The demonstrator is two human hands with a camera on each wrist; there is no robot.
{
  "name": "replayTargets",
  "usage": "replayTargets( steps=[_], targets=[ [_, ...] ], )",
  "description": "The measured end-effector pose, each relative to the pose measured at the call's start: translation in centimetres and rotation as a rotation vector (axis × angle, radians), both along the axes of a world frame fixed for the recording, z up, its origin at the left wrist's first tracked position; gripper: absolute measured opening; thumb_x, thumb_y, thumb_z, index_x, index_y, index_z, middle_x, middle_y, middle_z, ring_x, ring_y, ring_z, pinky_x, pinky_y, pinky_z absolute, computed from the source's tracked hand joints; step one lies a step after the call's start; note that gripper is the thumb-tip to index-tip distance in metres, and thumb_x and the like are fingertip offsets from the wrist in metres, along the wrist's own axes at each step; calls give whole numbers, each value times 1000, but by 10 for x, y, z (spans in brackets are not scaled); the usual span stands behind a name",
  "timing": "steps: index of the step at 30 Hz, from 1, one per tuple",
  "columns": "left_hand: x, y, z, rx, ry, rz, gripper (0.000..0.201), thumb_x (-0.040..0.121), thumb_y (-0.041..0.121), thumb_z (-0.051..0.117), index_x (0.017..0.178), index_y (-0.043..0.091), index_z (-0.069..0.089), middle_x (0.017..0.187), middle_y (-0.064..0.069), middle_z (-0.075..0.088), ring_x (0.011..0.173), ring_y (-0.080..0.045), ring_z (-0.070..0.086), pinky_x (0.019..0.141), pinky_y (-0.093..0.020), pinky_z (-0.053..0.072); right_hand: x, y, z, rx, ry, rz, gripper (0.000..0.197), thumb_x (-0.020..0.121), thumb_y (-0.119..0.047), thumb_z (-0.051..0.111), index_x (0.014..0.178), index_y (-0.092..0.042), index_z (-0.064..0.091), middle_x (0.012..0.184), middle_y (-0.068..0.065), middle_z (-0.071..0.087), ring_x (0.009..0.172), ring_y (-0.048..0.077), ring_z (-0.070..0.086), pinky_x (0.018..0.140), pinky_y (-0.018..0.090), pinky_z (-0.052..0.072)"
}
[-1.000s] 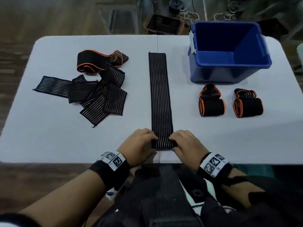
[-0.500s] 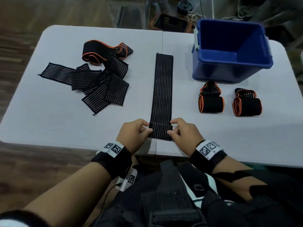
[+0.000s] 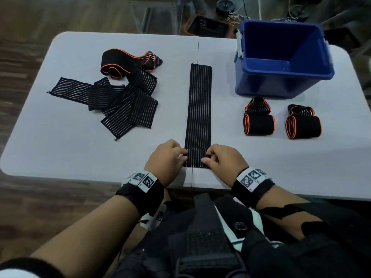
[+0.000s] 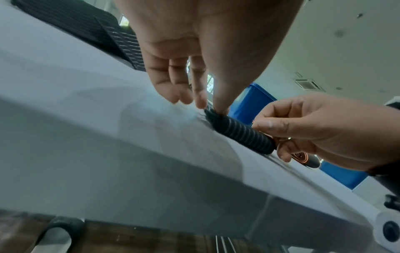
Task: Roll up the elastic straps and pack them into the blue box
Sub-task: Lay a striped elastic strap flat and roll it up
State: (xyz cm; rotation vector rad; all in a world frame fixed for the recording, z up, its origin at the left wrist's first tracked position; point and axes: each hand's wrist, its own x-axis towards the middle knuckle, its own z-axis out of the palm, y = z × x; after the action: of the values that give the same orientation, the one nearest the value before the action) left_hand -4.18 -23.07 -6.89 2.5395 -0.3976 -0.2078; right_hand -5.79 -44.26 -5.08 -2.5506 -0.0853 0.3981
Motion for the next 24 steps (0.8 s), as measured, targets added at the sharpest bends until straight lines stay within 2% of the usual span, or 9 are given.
replayTargets(
  steps=[3,5,7,12,15,17,19,21,24],
  targets=[
    [-1,4,0,54,-25,-142,37,81,32,81,110,11,76,118,-4,66,100,-29,62,91,-39,52,-5,-6,-2,-162,-115,168,47,75,-50,77,110,-20,66,112,-5,57,101,18,48,87,34,48],
    [-1,7,4,100,24,-194,52,76,37,84,120,12,71,129,-1,63,109,-26,59,98,-39,49,-7,-6,-3,-224,-161,246,50,71,-45,81,110,-16,67,122,-1,58,102,23,51,86,40,51],
    [1,8,6,100,38,-195,53,76,31,84,124,14,69,132,1,62,113,-26,59,101,-37,48,-7,-4,-4,-238,-174,286,47,72,-39,81,110,-15,66,125,-1,60,100,24,53,85,42,52],
    [6,7,12,54,50,-190,41,83,26,74,122,19,67,121,2,69,107,-21,65,94,-30,48,-4,-3,-1,-115,-88,180,30,87,-34,67,113,-23,57,108,-5,62,97,18,52,84,35,48],
    [10,5,15,-39,139,-44,48,87,31,71,133,22,58,114,9,72,89,-12,68,85,-23,46,0,-4,4,79,25,-26,29,91,-34,64,116,-24,52,96,-10,59,83,10,55,75,29,43],
    [13,4,15,-94,219,55,53,88,36,71,136,25,52,107,12,72,75,-3,64,82,-24,49,2,-3,5,194,59,-158,27,93,-30,63,115,-22,50,97,-10,61,83,10,59,76,28,45],
    [17,2,12,-128,259,109,49,89,38,70,133,26,52,95,13,74,78,-1,63,82,-26,50,5,-1,5,237,59,-254,24,94,-28,61,114,-21,50,90,-7,66,84,12,63,77,30,48],
    [20,-2,11,-165,285,142,40,90,35,69,126,25,55,81,13,73,83,-3,66,83,-30,52,7,2,3,226,53,-305,21,96,-27,59,113,-20,49,81,-4,65,82,14,63,70,29,46],
    [23,-7,10,-173,296,161,26,90,32,68,113,26,56,72,10,73,81,-5,67,80,-32,53,8,4,2,192,52,-323,19,98,-24,56,114,-19,48,72,0,64,75,14,62,66,31,45]
  ],
)
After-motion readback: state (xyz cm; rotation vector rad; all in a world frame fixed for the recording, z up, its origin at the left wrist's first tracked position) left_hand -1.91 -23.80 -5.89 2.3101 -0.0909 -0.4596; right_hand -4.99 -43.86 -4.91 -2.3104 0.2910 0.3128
